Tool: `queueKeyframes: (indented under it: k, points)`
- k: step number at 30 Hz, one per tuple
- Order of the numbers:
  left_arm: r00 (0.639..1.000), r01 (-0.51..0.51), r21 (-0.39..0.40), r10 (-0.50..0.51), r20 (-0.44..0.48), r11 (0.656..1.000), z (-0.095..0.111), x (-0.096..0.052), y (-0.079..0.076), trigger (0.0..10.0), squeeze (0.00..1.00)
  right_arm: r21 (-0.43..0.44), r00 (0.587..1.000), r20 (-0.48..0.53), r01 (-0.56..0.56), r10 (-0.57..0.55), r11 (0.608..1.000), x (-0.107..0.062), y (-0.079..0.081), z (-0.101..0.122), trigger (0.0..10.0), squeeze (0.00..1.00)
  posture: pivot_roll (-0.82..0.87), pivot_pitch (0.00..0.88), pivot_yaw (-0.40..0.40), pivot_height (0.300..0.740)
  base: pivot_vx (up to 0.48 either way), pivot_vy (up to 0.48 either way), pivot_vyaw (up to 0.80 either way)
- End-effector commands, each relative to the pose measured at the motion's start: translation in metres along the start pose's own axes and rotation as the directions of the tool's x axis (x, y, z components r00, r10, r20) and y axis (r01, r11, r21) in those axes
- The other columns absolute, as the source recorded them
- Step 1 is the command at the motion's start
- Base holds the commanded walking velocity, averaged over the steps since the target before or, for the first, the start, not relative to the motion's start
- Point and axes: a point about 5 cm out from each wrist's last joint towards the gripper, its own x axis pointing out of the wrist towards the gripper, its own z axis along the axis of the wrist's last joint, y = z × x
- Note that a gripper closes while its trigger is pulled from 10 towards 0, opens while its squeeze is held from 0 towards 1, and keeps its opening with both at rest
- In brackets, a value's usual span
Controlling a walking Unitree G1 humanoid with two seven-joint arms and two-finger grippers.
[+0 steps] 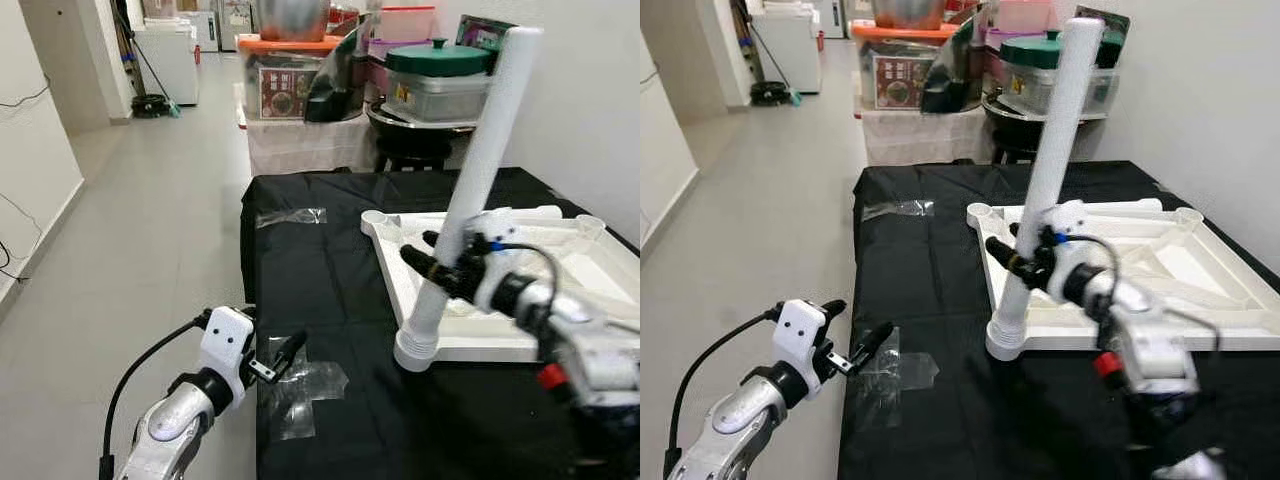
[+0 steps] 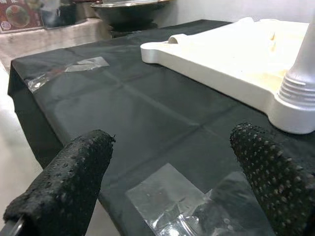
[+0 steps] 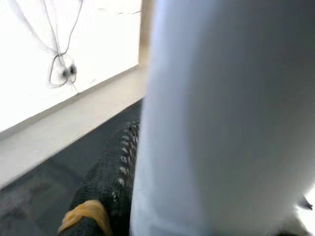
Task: Building children table
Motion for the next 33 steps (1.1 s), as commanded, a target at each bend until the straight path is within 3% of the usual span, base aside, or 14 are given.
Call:
queueKeyframes:
  k: [1, 4, 11, 12, 20, 24, 26, 28, 30, 32, 33]
  points:
    - [1.0, 0.008, -0.001, -0.008, -0.027, 1.0, -0.005, 0.0, 0.0, 10.0, 0.0, -0.013, 1.0, 0.029, 0.001, -0.001, 1.0, -0.006, -0.01, 0.006, 10.0, 0.0, 0.05, 0.0, -0.053, 0.74, 0.0, 0.0, 0.0]
    - [1.0, 0.008, -0.001, -0.008, -0.025, 1.0, -0.004, 0.0, 0.0, 10.0, 0.0, -0.012, 0.996, 0.024, -0.081, 0.081, 0.997, -0.005, -0.012, 0.009, 10.0, 0.0, 0.06, 0.0, -0.058, 0.74, 0.0, 0.0, 0.0]
    - [1.0, 0.011, 0.001, -0.011, -0.026, 1.0, -0.005, -0.001, -0.002, 10.0, 0.0, 0.006, 0.993, 0.03, -0.112, 0.112, 0.994, 0.009, -0.015, 0.005, 10.0, 0.0, 0.07, 0.0, -0.064, 0.74, 0.0, 0.0, 0.0]
    - [1.0, 0.011, 0.003, -0.011, -0.027, 1.0, -0.005, -0.002, -0.001, 10.0, 0.0, 0.025, 0.992, 0.051, -0.119, 0.117, 0.993, 0.014, -0.018, 0.004, 0.0, 0.0, 0.08, 0.0, -0.068, 0.74, 0.0, 0.0, 0.0]
    - [1.0, 0.011, 0.003, -0.01, -0.027, 1.0, -0.004, -0.003, -0.001, 10.0, 0.0, 0.029, 0.992, 0.044, -0.122, 0.121, 0.992, 0.019, -0.016, -0.005, 0.0, 0.0, 0.07, 0.0, -0.059, 0.74, 0.0, 0.0, 0.0]
    - [0.999, 0.017, 0.002, -0.017, -0.028, 1.0, -0.005, -0.003, -0.002, 10.0, 0.0, 0.018, 0.999, 0.018, -0.04, 0.04, 0.999, 0.02, -0.019, -0.008, 0.0, 0.0, 0.06, 0.0, -0.056, 0.74, 0.0, 0.0, 0.0]
    - [0.999, 0.018, 0.002, -0.018, -0.029, 1.0, -0.005, -0.003, -0.002, 10.0, 0.0, 0.001, 0.995, -0.031, 0.09, -0.09, 0.996, 0.024, -0.019, -0.01, 0.0, 0.0, 0.06, 0.0, -0.058, 0.74, 0.0, 0.0, 0.0]
    - [0.999, 0.018, 0.001, -0.018, -0.029, 1.0, -0.005, -0.003, -0.002, 10.0, 0.0, -0.006, 0.991, -0.042, 0.125, -0.125, 0.992, 0.026, -0.019, -0.011, 0.0, 0.0, 0.06, 0.0, -0.058, 0.74, 0.0, 0.0, 0.0]
    - [0.999, 0.013, 0.0, -0.013, -0.029, 1.0, -0.005, -0.003, -0.002, 10.0, 0.0, 0.061, 0.9, -0.067, 0.435, -0.431, 0.899, 0.031, -0.008, -0.018, 0.0, 0.0, 0.06, 0.0, -0.057, 0.74, 0.0, 0.0, 0.0]
    - [1.0, 0.009, -0.002, -0.009, -0.03, 1.0, -0.005, -0.003, -0.002, 10.0, 0.0, 0.106, 0.813, -0.105, 0.582, -0.573, 0.806, 0.028, 0.003, -0.025, 0.0, 0.0, 0.06, 0.0, -0.058, 0.74, 0.0, 0.0, 0.0]
    - [1.0, 0.009, -0.002, -0.009, -0.03, 1.0, -0.005, -0.003, -0.002, 10.0, 0.0, 0.106, 0.813, -0.105, 0.582, -0.573, 0.806, 0.028, 0.003, -0.025, 0.0, 0.0, 0.06, 0.0, -0.058, 0.74, 0.0, 0.0, 0.0]
